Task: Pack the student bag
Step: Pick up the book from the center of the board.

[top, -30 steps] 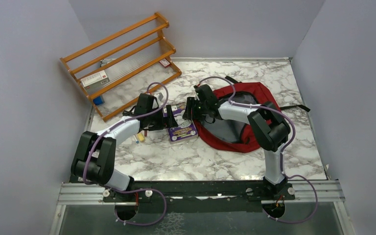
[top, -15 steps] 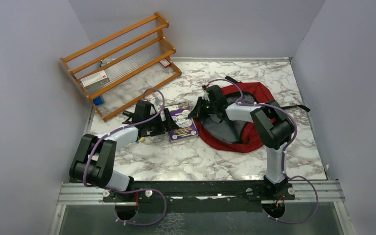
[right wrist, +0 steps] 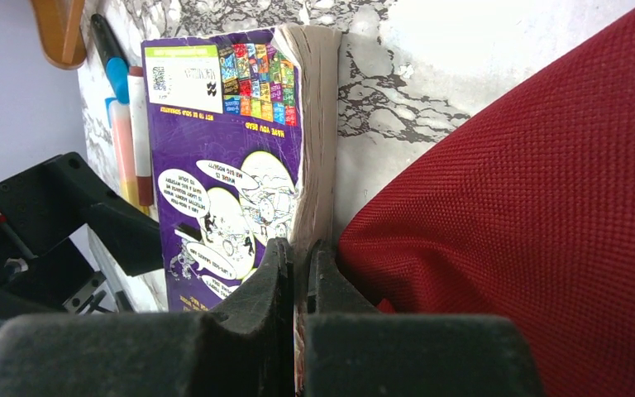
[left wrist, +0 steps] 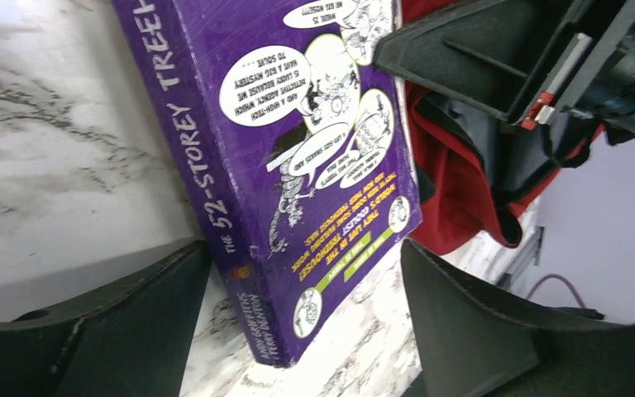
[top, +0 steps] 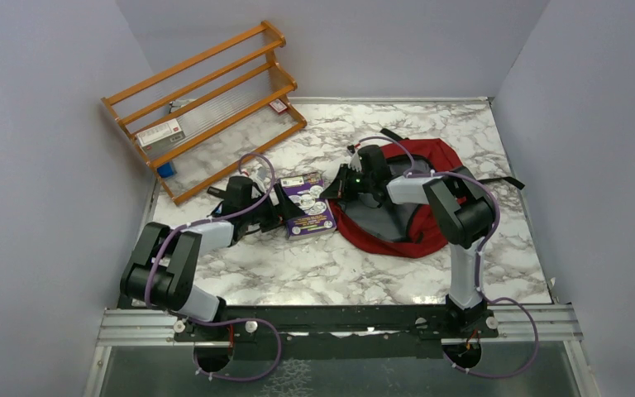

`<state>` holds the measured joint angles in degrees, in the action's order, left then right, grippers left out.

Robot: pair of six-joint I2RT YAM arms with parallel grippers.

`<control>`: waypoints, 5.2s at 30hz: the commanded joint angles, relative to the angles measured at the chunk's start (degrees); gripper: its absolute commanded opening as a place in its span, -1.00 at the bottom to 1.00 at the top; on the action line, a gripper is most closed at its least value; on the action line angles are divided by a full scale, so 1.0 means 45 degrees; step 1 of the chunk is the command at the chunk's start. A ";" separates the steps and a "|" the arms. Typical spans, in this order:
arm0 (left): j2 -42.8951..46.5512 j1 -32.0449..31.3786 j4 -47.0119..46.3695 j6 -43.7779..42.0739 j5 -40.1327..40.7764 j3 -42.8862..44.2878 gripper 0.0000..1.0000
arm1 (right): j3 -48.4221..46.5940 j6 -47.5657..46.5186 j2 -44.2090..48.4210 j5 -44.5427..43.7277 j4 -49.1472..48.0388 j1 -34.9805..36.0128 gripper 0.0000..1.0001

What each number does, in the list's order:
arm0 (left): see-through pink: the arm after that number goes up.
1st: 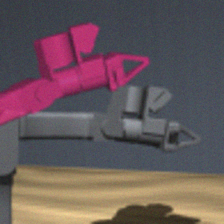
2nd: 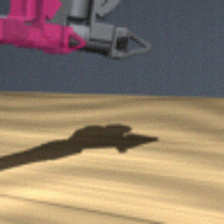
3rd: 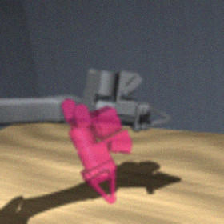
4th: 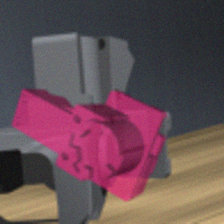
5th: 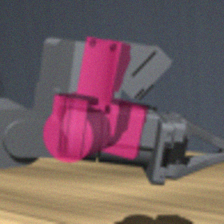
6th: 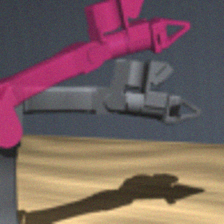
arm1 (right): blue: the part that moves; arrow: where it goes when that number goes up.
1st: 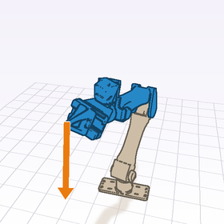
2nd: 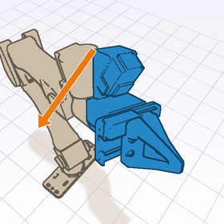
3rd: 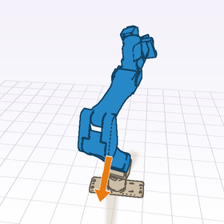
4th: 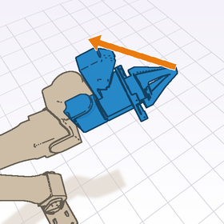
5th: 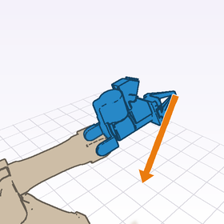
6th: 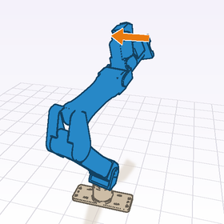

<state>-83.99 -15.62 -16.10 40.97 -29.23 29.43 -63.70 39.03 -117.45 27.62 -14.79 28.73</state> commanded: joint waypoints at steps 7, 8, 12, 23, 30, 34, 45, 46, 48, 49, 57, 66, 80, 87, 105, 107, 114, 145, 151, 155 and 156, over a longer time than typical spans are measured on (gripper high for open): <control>-0.1113 0.0052 -0.3467 0.1157 -0.1850 -0.0780 0.45 | 0.0716 -0.0801 -0.1200 -0.0512 0.2088 -0.0327 -0.99; -0.1206 0.0052 -0.3807 0.1241 -0.1988 -0.0786 0.40 | 0.0704 -0.0801 -0.1219 -0.0466 0.2067 -0.0325 -0.99; -0.1566 0.0052 -0.4666 0.1383 -0.2438 -0.0538 0.18 | 0.0705 -0.0801 -0.1225 -0.0347 0.2010 -0.0329 -0.99; -0.1387 0.0142 -0.4870 0.1256 -0.2617 0.0361 -0.49 | 0.0924 -0.1226 0.0115 0.0007 0.1661 -0.0328 -0.99; 0.0022 0.0474 -0.3826 0.0897 -0.2317 0.0523 -1.00 | 0.0223 -0.1536 0.2383 0.0543 0.1973 -0.0311 -0.62; 0.1059 0.0521 -0.1763 -0.0202 -0.1900 0.1356 -1.00 | -0.0149 -0.2002 0.3848 0.0587 0.2343 -0.0323 -0.23; 0.2124 0.0521 0.5465 -0.5522 -0.1366 0.6075 -1.00 | -0.0073 -0.4711 0.8916 -0.4721 0.5750 -0.0328 0.40; 0.2016 0.0521 0.5827 -0.5813 -0.1608 0.6504 -1.00 | -0.0047 -0.5018 0.9420 -0.4854 0.5930 -0.0330 0.41; 0.1882 0.0494 0.6279 -0.6282 -0.2138 0.7249 -1.00 | 0.0124 -0.5886 1.0421 -0.4676 0.6000 -0.0330 0.47; 0.1842 0.0469 0.6403 -0.6464 -0.2378 0.7603 -1.00 | 0.0190 -0.6303 1.0917 -0.4648 0.6035 -0.0330 0.51; 0.1421 -0.0405 0.9010 -0.8951 -0.4241 1.0524 -1.00 | 0.0500 -0.7754 1.2077 -0.0686 0.5887 -0.2797 0.71; 0.0806 -0.3196 1.2200 -1.1567 -0.2074 1.2170 -1.00 | 0.0260 -0.7287 1.2174 0.7204 0.2700 -0.4705 0.75; 0.0627 -0.5135 1.2832 -1.3414 -0.3212 1.2605 -1.00 | -0.0858 -1.0083 1.1925 1.1765 0.6318 -0.4705 0.75; 0.0118 -0.6039 1.3658 -1.3969 -0.3609 1.3382 -1.00 | -0.0845 -1.0380 1.1509 1.1352 0.6837 -0.4704 0.75; 0.0142 -0.5982 1.3217 -1.4403 -0.2910 1.3801 -1.00 | -0.1848 -1.1515 1.0384 1.2498 0.9295 -0.4618 0.36; 0.0210 -0.5899 1.3199 -1.4399 -0.2956 1.3930 -1.00 | -0.1752 -1.1572 1.0408 1.2311 0.9367 -0.4571 0.34; 0.0173 -0.5305 1.3044 -1.4250 -0.3170 1.4319 -1.00 | -0.1632 -1.1598 1.0292 1.2090 0.9260 -0.4349 0.31; 0.3984 -0.5005 0.3941 -0.7778 -0.5210 0.9724 0.98 | 0.1248 -0.0497 1.2990 0.9642 -0.5251 -0.4119 -0.99; 0.4185 -0.4938 0.2191 -0.6471 -0.5458 0.9170 0.98 | 0.1212 0.1310 1.3253 0.8507 -0.7426 -0.4118 -0.99; 0.4357 -0.4874 0.1397 -0.6015 -0.5340 0.9036 0.97 | 0.1129 0.1804 1.3500 0.7786 -0.8218 -0.4119 -0.99; 0.4387 -0.4885 0.1083 -0.5811 -0.5359 0.8945 0.98 | 0.1138 0.1912 1.3546 0.7544 -0.8369 -0.4119 -0.99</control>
<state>-66.08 -37.95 -2.33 9.85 -51.66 70.72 -56.62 42.52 -58.63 69.08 -43.13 9.82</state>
